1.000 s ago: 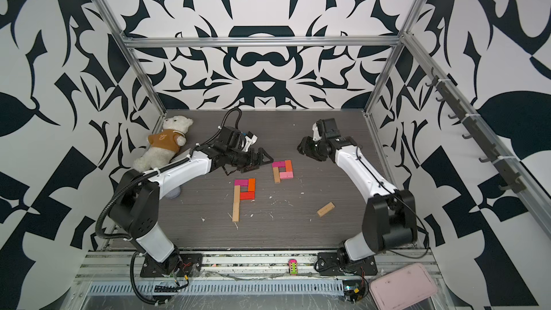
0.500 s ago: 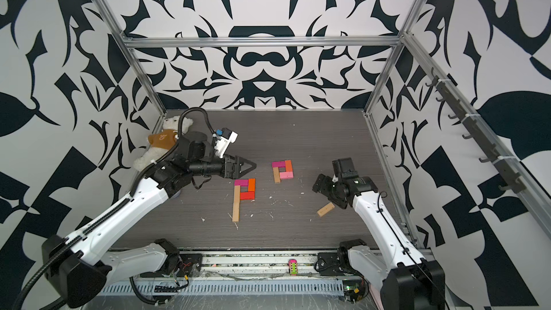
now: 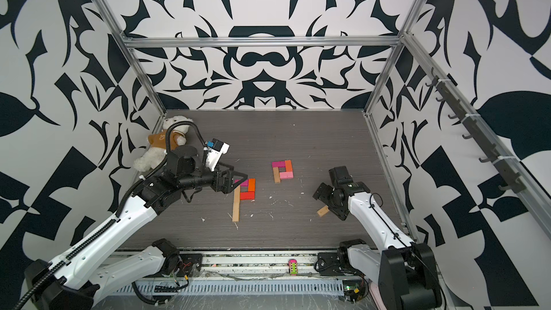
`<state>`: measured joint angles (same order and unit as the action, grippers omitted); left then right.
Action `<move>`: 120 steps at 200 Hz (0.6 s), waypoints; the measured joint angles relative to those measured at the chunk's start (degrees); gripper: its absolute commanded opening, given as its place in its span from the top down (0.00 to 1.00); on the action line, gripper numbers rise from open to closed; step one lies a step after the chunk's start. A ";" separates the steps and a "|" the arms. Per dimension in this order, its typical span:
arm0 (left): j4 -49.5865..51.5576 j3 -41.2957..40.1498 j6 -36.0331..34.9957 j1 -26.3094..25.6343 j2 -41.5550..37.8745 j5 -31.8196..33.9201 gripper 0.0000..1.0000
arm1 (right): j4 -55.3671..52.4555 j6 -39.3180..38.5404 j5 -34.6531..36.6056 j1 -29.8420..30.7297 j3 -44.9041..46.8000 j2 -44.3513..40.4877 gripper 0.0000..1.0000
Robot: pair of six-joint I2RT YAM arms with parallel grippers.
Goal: Assemble the letter p with building blocks
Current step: Pick up the building block from the center of the board.
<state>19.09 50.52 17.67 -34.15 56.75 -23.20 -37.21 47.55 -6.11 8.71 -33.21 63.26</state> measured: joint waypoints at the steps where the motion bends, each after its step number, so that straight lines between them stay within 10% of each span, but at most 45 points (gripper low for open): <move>1: 0.02 0.00 -0.02 0.00 0.07 0.04 0.01 | 0.13 0.02 0.00 0.00 0.00 0.13 0.04; 120: 1.42 0.02 -1.64 0.00 1.01 0.24 0.01 | 10.75 -0.92 0.98 4.15 0.00 9.05 0.19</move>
<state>20.51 50.54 16.03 -34.15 57.76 -22.96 -26.46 46.63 -5.13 12.86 -33.21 72.31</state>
